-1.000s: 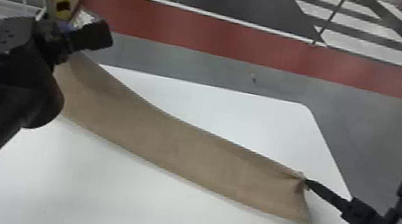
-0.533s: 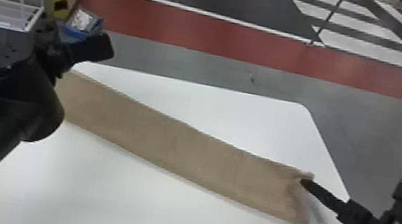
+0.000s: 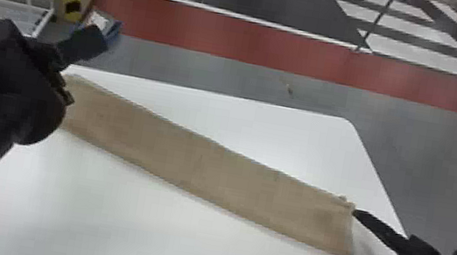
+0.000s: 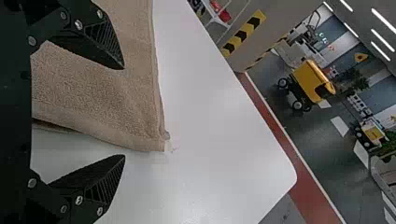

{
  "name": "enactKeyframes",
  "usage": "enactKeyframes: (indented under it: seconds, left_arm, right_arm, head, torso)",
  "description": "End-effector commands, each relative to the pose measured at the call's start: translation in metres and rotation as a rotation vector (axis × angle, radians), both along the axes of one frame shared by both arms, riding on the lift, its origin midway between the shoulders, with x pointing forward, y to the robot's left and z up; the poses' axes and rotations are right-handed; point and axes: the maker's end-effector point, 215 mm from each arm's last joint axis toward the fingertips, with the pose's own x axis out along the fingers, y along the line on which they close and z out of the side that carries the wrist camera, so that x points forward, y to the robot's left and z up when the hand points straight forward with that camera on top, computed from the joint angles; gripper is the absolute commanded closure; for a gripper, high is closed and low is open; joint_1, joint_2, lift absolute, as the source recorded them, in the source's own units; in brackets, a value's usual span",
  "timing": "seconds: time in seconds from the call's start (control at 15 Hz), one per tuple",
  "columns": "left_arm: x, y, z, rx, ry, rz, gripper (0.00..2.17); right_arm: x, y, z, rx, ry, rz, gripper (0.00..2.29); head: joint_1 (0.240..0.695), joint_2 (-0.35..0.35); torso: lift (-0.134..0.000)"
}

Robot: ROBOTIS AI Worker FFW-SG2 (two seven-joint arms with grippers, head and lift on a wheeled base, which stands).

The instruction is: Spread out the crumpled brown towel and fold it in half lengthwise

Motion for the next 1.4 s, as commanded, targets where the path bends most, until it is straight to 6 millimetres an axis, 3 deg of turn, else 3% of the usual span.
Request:
enactKeyframes:
  seconds: [0.0, 0.2, 0.47, 0.73, 1.33]
  left_arm:
    - [-0.015, -0.003, -0.006, -0.216, 0.125, 0.107, 0.23]
    - [-0.012, -0.013, 0.005, -0.369, 0.153, 0.131, 0.23]
    - [0.008, -0.011, 0.021, -0.399, 0.128, 0.158, 0.23]
    - [0.029, -0.009, 0.018, -0.445, 0.133, 0.149, 0.23]
    - [0.025, 0.005, 0.000, -0.468, 0.138, 0.178, 0.21]
  right_arm:
    - [-0.007, 0.001, 0.001, -0.013, 0.002, 0.004, 0.25]
    - [-0.012, 0.003, 0.002, -0.010, 0.003, 0.000, 0.25]
    - [-0.022, 0.008, -0.003, -0.003, 0.013, -0.002, 0.25]
    - [-0.031, 0.005, -0.004, -0.006, 0.011, -0.009, 0.25]
    - [-0.036, 0.012, 0.006, 0.011, -0.004, 0.002, 0.25]
  head:
    - [0.695, -0.243]
    - [0.695, -0.249]
    - [0.695, -0.255]
    - [0.695, -0.245]
    - [0.695, -0.232]
  torso:
    - [-0.123]
    - [-0.123]
    - [-0.123]
    - [-0.123]
    - [-0.123]
